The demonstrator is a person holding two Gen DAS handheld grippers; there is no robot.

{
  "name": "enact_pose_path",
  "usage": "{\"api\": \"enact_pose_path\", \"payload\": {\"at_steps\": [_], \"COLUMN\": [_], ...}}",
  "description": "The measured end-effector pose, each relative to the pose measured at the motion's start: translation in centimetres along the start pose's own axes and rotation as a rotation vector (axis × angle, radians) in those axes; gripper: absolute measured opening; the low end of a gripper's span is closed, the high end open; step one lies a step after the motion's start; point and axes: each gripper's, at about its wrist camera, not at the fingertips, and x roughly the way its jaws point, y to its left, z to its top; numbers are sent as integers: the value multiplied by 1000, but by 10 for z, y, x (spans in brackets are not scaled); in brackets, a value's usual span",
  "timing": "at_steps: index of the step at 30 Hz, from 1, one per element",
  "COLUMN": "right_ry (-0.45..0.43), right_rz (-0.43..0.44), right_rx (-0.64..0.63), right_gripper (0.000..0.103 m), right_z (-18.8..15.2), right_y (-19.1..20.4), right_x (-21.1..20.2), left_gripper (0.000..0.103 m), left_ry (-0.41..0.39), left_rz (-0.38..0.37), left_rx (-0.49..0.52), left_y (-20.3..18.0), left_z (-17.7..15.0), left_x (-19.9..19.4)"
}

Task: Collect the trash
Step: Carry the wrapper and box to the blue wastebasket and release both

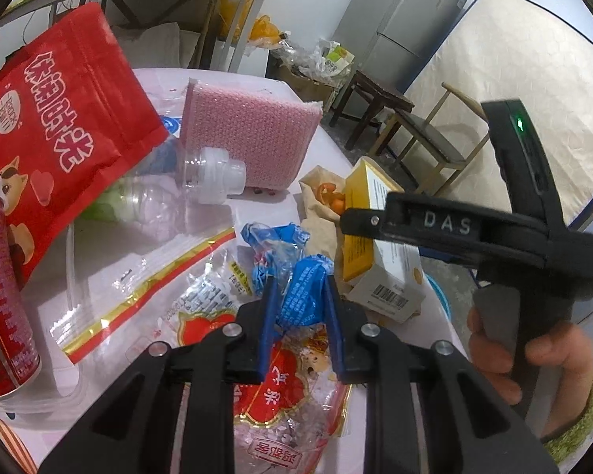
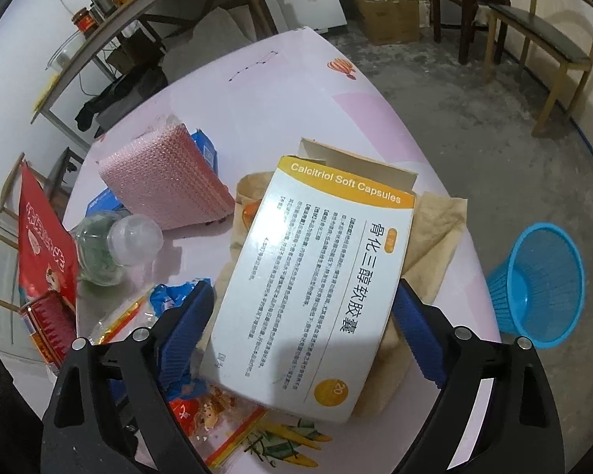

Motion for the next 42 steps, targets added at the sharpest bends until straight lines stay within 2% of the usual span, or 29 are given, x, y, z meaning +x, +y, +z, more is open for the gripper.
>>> {"api": "enact_pose_path", "payload": {"at_steps": [3,18,31,36,42], "right_ry": [-11,-84,-171,-214,-265], "right_rz": [14,104,194,206,189], "right_rx": [11,23,52,95,196], "right_gripper": [78,75,75,75,75], "right_z": [-3,-14,-26,-32,-38], "right_y": [-5,-19,-52,-82,-147], "right_x": [-7,-43,-84,-102,-120], "left_gripper": [21,20,20,20,20], "left_ry": [-11,-77,-121,-102,-16], "left_rz": [-9,14,28,-2,-98], "left_rx": [-9,2,75,119,174], "left_y": [2,-10,-56,-85,-135], "left_z": [1,3,2,3,17], "left_x": [-3,-35,-63,-59,-28]}}
